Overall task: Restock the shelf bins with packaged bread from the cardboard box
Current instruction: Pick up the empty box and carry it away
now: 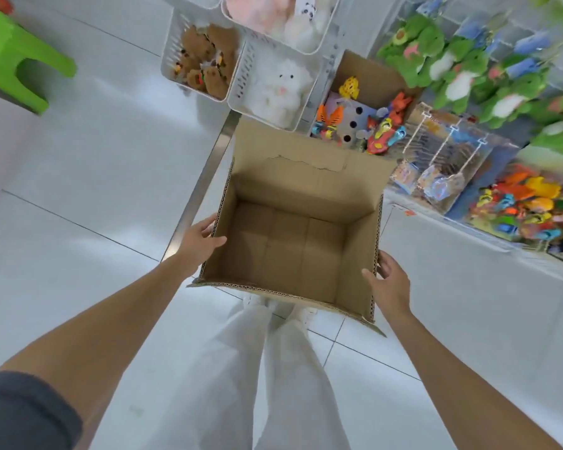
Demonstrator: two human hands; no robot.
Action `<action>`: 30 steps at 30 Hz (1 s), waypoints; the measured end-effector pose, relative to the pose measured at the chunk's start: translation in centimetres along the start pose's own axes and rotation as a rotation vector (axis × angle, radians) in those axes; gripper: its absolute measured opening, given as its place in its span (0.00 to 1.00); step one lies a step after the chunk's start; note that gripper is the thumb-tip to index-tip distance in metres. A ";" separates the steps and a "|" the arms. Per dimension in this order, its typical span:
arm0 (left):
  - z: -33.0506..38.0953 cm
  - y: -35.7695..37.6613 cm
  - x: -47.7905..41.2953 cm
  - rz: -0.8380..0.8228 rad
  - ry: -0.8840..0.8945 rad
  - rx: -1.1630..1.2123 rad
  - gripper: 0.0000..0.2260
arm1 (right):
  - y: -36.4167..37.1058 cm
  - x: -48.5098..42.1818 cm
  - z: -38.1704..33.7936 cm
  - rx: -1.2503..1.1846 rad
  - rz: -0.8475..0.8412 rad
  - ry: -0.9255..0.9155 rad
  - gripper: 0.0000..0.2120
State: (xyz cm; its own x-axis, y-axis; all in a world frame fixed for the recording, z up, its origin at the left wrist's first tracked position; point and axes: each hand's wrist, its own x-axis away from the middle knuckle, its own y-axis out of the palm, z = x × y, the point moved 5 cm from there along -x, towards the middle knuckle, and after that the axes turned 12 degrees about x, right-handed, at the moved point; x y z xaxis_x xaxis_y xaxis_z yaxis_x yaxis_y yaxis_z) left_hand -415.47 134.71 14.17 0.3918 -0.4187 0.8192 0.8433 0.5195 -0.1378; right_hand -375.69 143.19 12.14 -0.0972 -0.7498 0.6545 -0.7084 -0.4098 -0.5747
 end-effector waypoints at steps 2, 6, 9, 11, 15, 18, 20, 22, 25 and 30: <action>-1.6 1.3 -1.4 -0.032 -0.011 -0.031 0.29 | 0.6 -0.6 2.4 -0.025 0.008 0.014 0.24; -4.6 3.6 -4.5 -0.049 0.006 -0.062 0.28 | 1.6 -2.4 6.2 -0.057 0.030 0.025 0.25; -6.1 5.3 -6.9 -0.074 0.029 -0.085 0.27 | 2.6 -4.1 8.7 -0.086 0.039 0.021 0.26; -7.1 6.3 -8.7 -0.095 0.052 -0.105 0.27 | 3.5 -5.2 10.4 -0.104 0.057 0.030 0.27; -9.7 7.7 -12.0 -0.132 0.087 -0.135 0.28 | 5.7 -6.8 13.4 -0.142 0.122 0.047 0.26; -11.9 8.3 -14.1 -0.155 0.131 -0.176 0.29 | 7.4 -7.4 15.4 -0.167 0.157 0.050 0.26; -13.4 8.6 -15.2 -0.169 0.163 -0.203 0.31 | 8.3 -7.7 16.7 -0.193 0.181 0.057 0.26; -14.7 8.6 -15.8 -0.161 0.177 -0.181 0.32 | 9.0 -7.7 17.4 -0.192 0.203 0.064 0.26; -15.4 9.0 -16.2 -0.167 0.197 -0.170 0.32 | 9.8 -7.9 17.3 -0.158 0.216 0.078 0.25; -14.6 8.5 -15.7 -0.091 0.214 -0.265 0.30 | 9.5 -7.3 17.0 -0.098 0.247 0.111 0.25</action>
State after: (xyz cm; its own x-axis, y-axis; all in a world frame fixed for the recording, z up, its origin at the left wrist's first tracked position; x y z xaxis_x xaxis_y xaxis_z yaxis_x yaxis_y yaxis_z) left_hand -409.08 134.77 -7.97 0.3555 -0.6152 0.7037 0.9333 0.2736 -0.2323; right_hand -369.82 135.96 -6.43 -0.3477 -0.7571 0.5531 -0.7170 -0.1655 -0.6772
